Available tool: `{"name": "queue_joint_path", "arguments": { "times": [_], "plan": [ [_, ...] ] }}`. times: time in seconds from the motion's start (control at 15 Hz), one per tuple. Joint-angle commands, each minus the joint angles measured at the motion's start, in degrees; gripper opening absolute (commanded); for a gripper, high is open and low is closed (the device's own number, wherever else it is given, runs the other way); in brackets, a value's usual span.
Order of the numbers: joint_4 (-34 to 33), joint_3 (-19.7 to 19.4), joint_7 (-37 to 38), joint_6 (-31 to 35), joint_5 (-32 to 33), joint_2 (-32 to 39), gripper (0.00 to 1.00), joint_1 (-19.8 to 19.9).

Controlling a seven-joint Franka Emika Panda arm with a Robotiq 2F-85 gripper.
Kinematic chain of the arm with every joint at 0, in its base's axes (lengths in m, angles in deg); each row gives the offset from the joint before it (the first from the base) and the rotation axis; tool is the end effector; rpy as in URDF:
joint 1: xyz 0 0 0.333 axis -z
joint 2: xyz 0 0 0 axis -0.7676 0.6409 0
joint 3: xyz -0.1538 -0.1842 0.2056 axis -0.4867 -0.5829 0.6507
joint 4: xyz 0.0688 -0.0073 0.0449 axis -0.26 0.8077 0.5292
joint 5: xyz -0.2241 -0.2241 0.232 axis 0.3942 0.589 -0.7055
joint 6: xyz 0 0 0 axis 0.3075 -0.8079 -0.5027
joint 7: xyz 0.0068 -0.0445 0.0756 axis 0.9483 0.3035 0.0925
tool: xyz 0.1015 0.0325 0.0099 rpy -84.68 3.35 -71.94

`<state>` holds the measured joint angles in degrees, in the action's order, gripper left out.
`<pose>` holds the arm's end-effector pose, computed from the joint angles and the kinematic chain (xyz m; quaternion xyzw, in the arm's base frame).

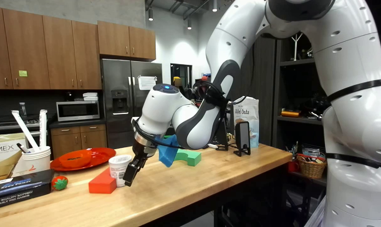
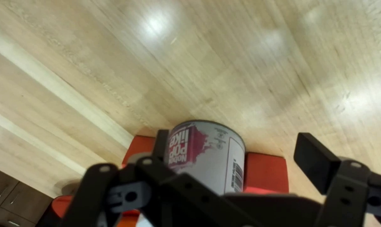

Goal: Push the tin to the left

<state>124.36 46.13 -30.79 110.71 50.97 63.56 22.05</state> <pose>0.4534 0.3232 0.2849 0.8969 0.3578 0.2593 0.0156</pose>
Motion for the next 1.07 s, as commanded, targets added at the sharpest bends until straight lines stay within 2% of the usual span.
{"name": "queue_joint_path", "arguments": {
  "times": [0.0,0.2,0.4,0.53,0.73,1.0],
  "plan": [
    [-1.6,-4.0,8.9,-2.3,6.2,-1.0,1.0,-3.6],
    [-3.0,-5.3,13.7,-3.4,10.1,-0.1,1.0,-5.2],
    [-2.2,-4.3,11.3,-2.3,9.9,-0.1,1.0,-4.7],
    [-2.3,-5.0,12.0,-1.5,12.3,-0.3,1.0,-5.1],
    [-3.2,-6.3,14.8,-2.1,18.0,-0.4,1.0,-5.8],
    [-5.7,-7.9,24.3,-1.9,28.4,0.4,1.0,-6.6]
  ]
}}
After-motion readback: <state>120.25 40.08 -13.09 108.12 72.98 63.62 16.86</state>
